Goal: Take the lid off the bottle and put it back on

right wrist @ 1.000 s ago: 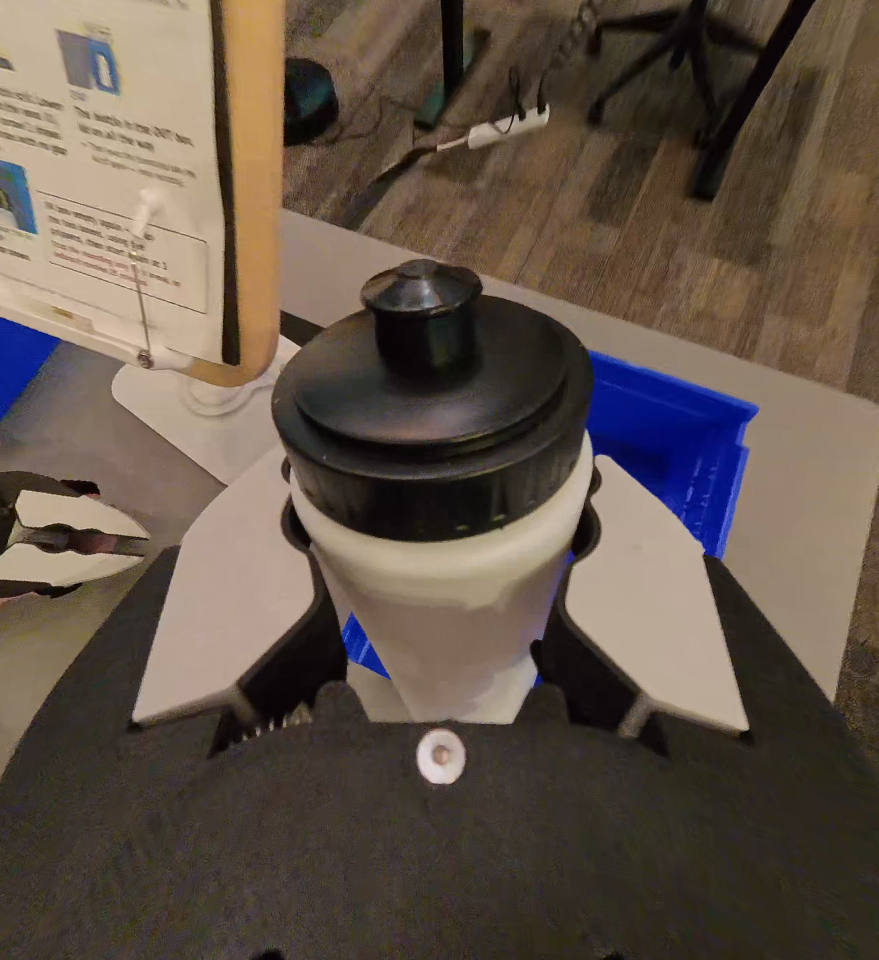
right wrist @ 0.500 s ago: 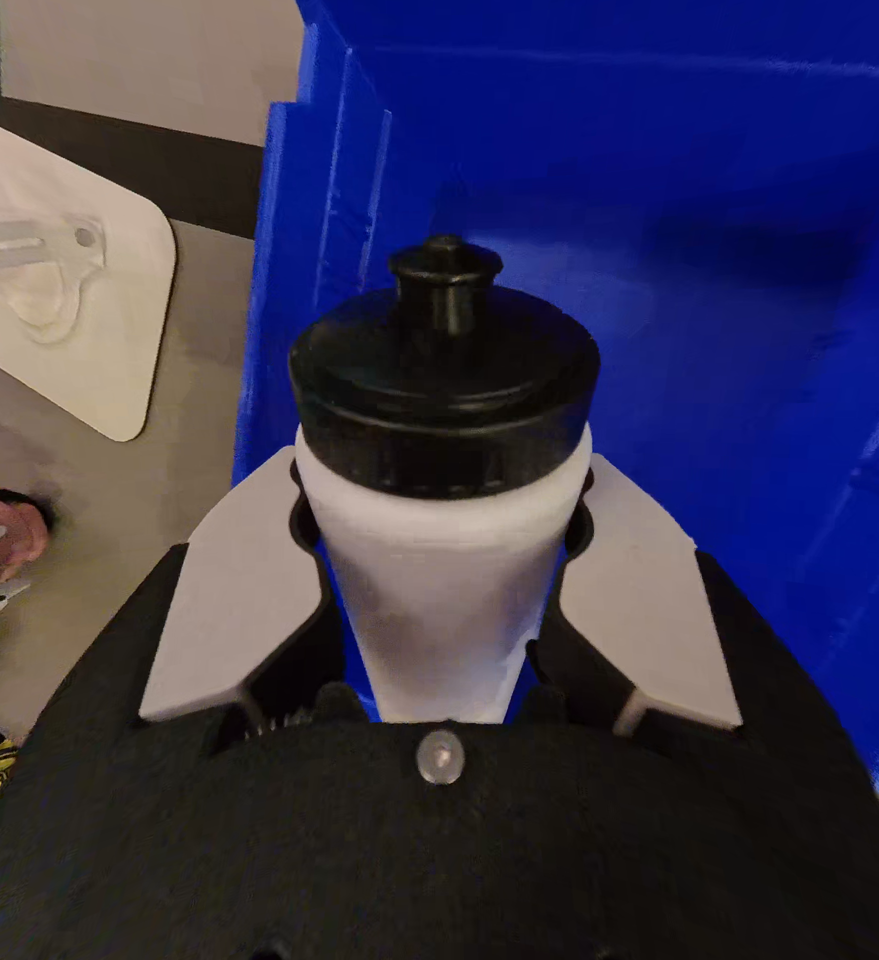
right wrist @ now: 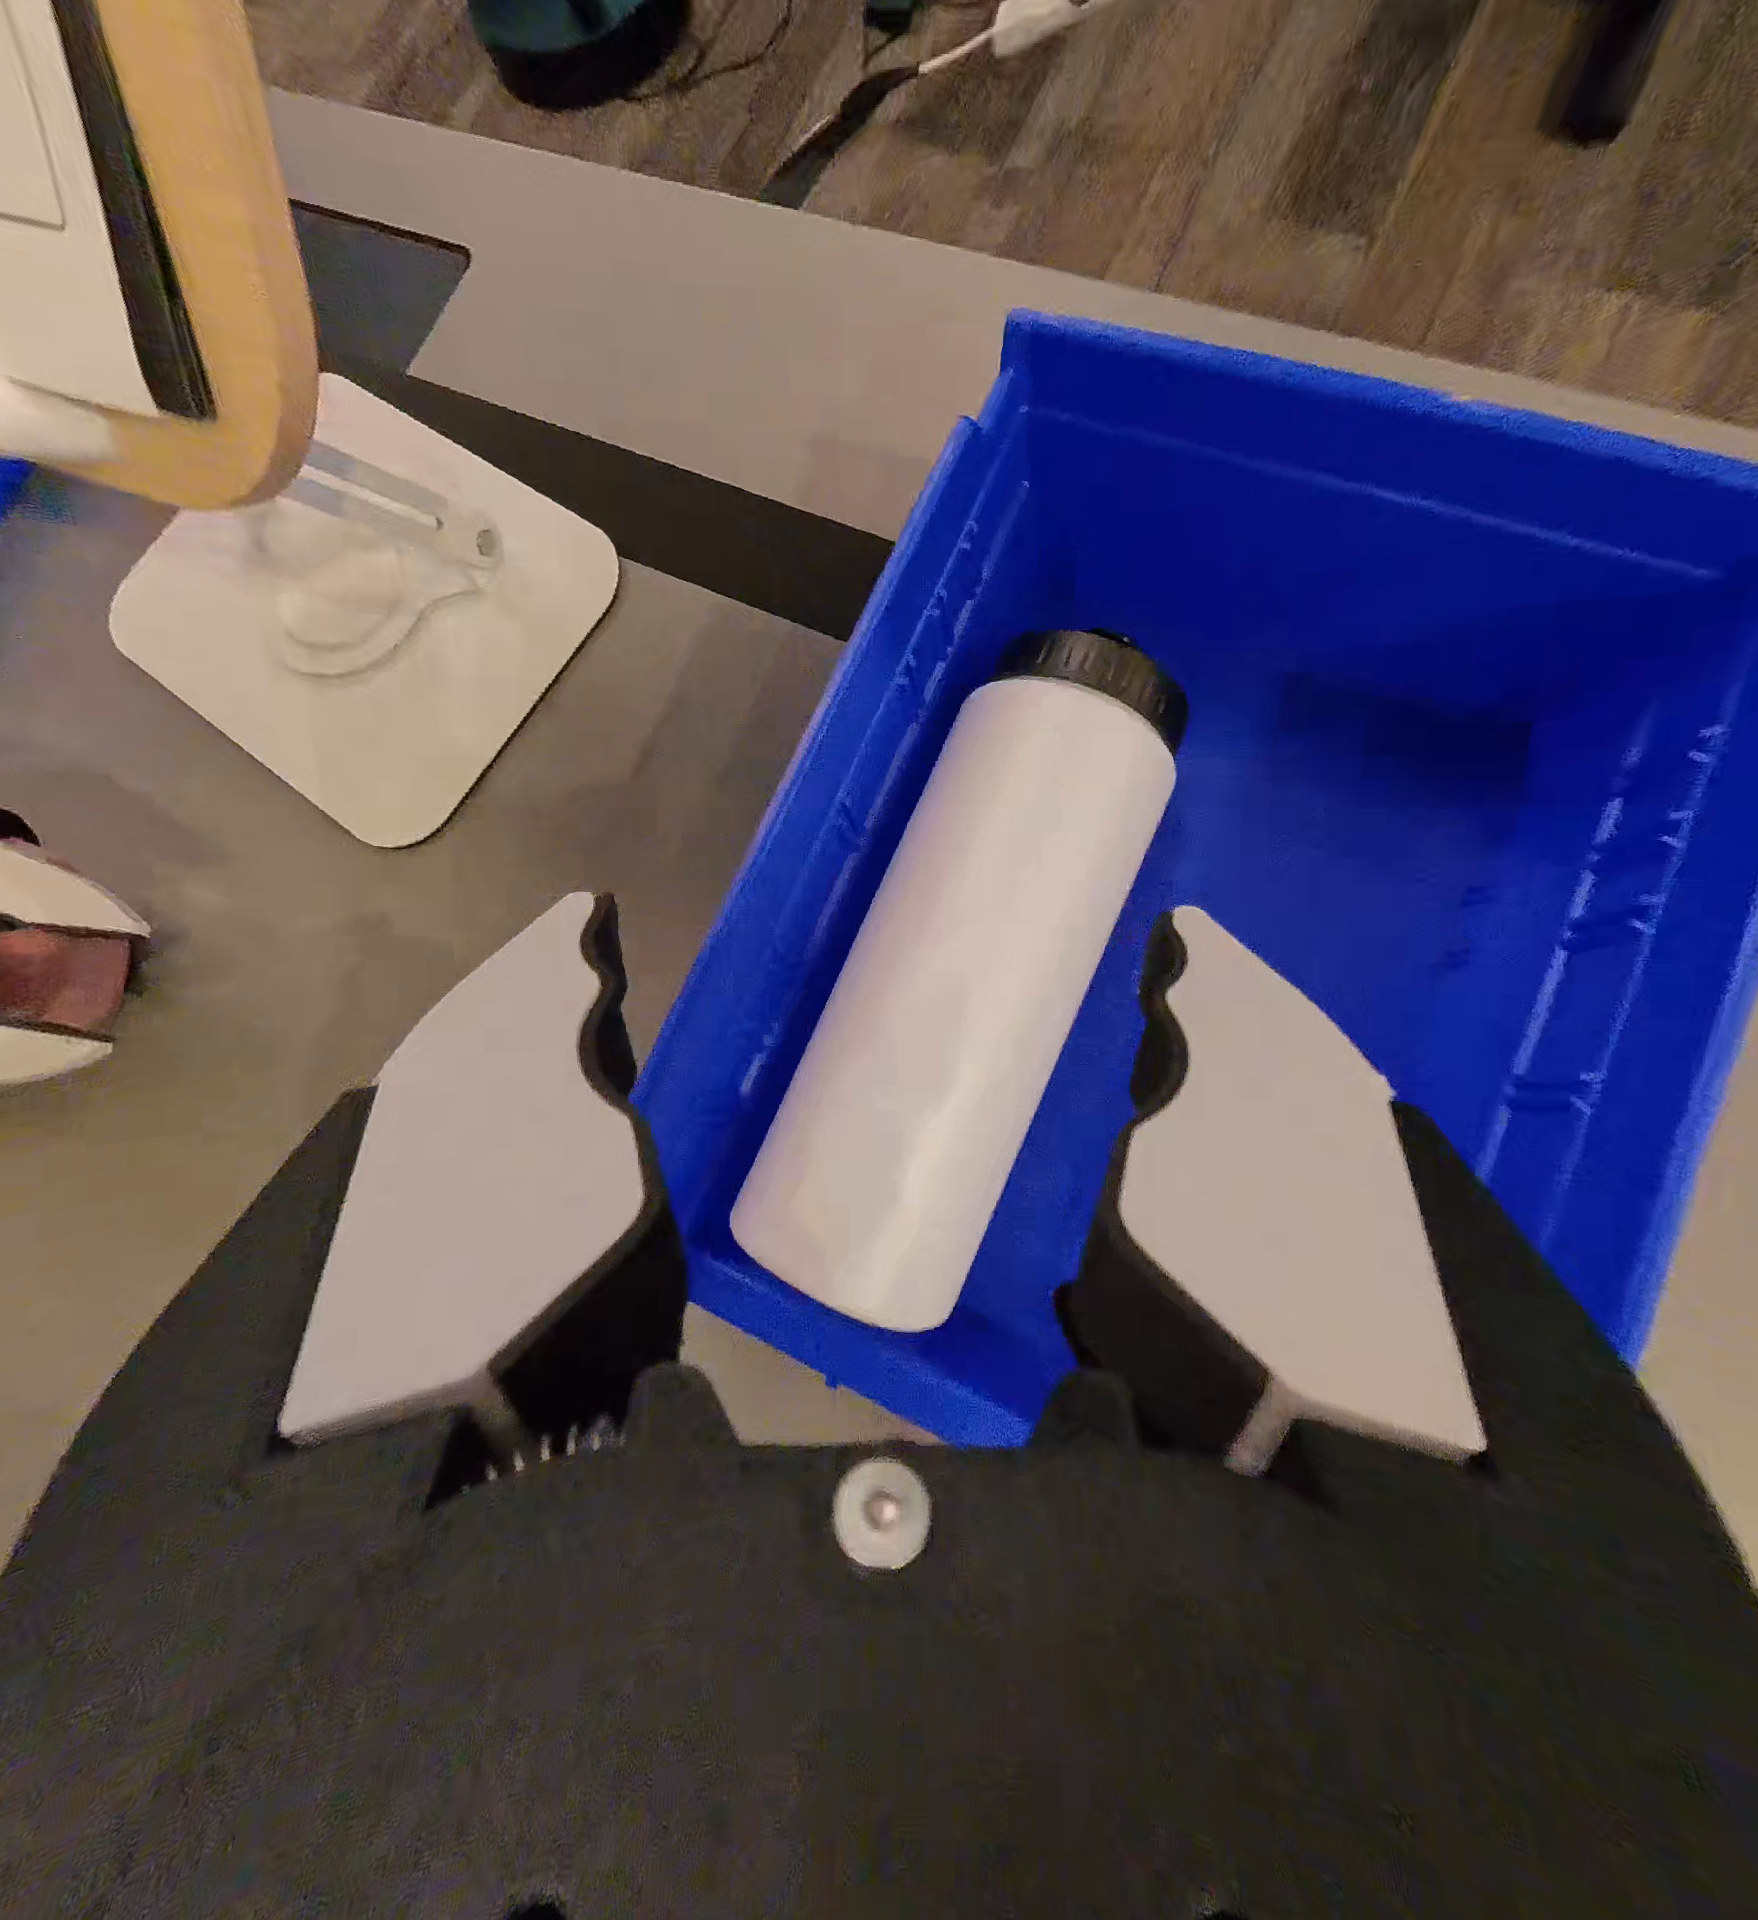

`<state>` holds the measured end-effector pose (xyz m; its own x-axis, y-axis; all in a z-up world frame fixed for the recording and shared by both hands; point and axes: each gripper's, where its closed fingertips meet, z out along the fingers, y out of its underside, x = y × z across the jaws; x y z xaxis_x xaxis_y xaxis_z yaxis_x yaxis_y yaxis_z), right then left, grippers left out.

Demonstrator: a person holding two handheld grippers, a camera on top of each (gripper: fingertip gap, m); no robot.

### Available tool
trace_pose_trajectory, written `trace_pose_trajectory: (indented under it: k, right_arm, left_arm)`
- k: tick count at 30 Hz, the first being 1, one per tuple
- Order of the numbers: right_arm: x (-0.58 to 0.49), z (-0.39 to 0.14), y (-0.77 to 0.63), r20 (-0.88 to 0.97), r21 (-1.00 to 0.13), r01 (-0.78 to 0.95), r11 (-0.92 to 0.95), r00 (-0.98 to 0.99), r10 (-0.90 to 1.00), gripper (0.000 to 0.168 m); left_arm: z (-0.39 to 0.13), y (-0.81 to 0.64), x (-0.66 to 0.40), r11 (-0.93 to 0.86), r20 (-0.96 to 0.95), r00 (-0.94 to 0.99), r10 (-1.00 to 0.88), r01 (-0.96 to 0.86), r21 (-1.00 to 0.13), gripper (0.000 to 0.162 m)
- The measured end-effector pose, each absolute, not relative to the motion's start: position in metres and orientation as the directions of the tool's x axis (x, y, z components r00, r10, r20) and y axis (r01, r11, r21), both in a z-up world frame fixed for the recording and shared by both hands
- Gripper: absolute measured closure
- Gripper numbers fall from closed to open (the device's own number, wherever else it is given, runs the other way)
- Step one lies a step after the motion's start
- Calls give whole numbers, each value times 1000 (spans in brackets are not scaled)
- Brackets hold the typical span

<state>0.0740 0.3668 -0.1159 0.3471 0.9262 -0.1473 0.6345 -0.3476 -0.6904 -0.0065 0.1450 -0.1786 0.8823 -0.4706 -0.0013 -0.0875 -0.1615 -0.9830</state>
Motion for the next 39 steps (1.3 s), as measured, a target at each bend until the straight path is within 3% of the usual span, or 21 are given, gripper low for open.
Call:
trace_pose_trajectory:
  k: [6, 12, 15, 18, 23, 25, 29, 33, 39]
  right_arm:
    - [141, -112, 370, -34, -784, 529, -324, 485, 874, 63]
    - [206, -123, 403, -101, -848, 347, -400, 636, 765, 58]
    - [221, -144, 416, -102, -832, 356, -425, 655, 748, 57]
    - [228, -168, 428, -134, -801, 360, -479, 672, 728, 61]
    - [225, -189, 433, -253, -771, 331, -543, 623, 740, 95]
    - [222, -196, 433, -289, -757, 330, -563, 604, 742, 101]
    - [212, -209, 424, -348, -727, 363, -583, 537, 769, 136]
    - [212, -214, 428, -356, -724, 359, -588, 536, 765, 146]
    - [214, -215, 430, -294, -731, 406, -549, 540, 789, 151]
  left_arm:
    - [-179, 144, -13, -157, -35, 908, -418, -110, -981, 127]
    - [-150, 116, -64, -110, -110, 980, -168, -130, -985, 115]
    - [-118, 74, -138, -78, -209, 963, 171, -199, -977, 101]
    - [-87, -1, -222, -35, -141, 861, 488, -142, -989, 93]
    - [-104, -122, -342, -123, -83, 621, 780, 22, -992, 79]
    - [-128, -147, -371, -137, -21, 594, 804, 150, -979, 75]
    - [-162, -153, -396, -123, 92, 645, 759, 280, -952, 76]
    - [-162, -159, -408, -98, 128, 643, 755, 304, -948, 98]
    - [-169, -185, -431, -43, 150, 550, 822, 323, -945, 84]
